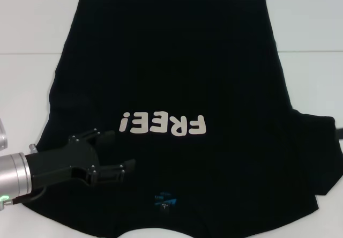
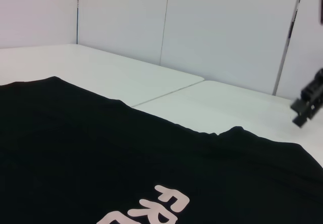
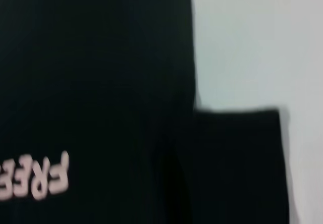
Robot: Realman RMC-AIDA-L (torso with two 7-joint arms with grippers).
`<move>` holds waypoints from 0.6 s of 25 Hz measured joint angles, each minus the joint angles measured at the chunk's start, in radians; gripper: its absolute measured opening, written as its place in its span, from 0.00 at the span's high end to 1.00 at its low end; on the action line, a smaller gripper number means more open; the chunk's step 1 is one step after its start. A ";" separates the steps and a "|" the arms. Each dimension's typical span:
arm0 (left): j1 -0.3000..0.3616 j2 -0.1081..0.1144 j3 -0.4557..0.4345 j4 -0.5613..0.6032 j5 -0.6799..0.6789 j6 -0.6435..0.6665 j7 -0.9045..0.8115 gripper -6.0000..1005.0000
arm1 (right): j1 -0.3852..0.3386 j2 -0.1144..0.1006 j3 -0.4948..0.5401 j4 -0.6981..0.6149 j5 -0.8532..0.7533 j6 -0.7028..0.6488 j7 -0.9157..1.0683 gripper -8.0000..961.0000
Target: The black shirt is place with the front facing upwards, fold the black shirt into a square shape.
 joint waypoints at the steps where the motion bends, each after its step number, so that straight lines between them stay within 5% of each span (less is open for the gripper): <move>1: 0.000 0.000 0.000 0.002 0.000 0.000 0.000 0.07 | 0.000 0.000 0.000 0.000 0.000 0.000 0.000 0.02; 15: -0.004 0.000 0.000 0.004 -0.003 0.000 -0.007 0.07 | 0.020 -0.015 -0.022 0.156 -0.015 0.070 -0.037 0.02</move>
